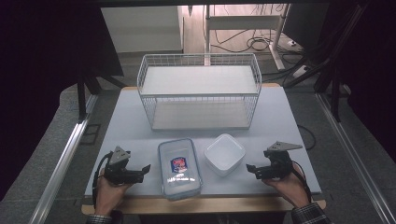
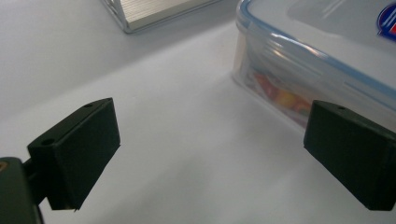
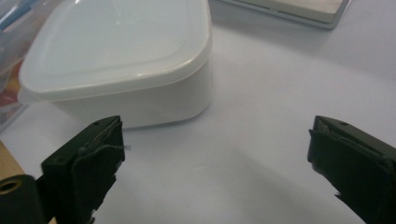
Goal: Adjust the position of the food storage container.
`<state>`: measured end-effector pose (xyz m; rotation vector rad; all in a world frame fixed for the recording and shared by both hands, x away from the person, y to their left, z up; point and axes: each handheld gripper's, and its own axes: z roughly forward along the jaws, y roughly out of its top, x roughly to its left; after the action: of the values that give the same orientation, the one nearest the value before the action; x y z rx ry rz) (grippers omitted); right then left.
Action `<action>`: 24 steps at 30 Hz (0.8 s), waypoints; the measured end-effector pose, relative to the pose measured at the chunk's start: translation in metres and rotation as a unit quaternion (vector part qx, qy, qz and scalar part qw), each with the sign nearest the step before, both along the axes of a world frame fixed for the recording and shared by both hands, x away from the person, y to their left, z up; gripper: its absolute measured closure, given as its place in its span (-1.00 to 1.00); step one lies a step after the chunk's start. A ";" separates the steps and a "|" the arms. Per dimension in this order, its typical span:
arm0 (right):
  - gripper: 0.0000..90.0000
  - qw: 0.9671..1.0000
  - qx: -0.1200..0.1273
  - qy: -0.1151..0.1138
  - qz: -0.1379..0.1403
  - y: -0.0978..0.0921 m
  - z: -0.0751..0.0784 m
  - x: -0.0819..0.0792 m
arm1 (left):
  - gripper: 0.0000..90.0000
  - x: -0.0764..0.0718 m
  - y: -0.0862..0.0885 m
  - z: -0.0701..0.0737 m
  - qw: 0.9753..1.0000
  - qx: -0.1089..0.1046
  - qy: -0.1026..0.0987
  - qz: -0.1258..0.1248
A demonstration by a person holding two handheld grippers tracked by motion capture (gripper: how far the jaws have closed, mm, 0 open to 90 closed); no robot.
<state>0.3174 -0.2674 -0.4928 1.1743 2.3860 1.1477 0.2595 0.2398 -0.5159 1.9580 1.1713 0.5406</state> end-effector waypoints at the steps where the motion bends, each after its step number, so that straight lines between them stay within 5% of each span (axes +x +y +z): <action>1: -0.88 1.000 0.000 0.000 0.000 0.000 0.000 0.000 | -0.93 -0.001 -0.002 0.000 1.000 0.009 -0.002 -0.002; 16: -0.43 1.000 -0.002 0.004 0.018 0.001 -0.002 0.004 | -0.80 -0.009 -0.012 0.000 1.000 0.007 -0.002 -0.003; 22: -0.30 1.000 -0.011 -0.007 0.026 -0.003 0.004 0.007 | -0.78 -0.006 -0.007 0.003 0.999 -0.040 0.013 -0.003; 24: -0.24 1.000 -0.009 -0.006 0.024 -0.004 0.005 0.008 | -0.79 -0.007 -0.006 0.003 0.999 -0.042 0.011 -0.002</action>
<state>0.3250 -0.2713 -0.4873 1.1061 2.4226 1.1416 0.2527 0.2336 -0.5130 1.8993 1.1856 0.4620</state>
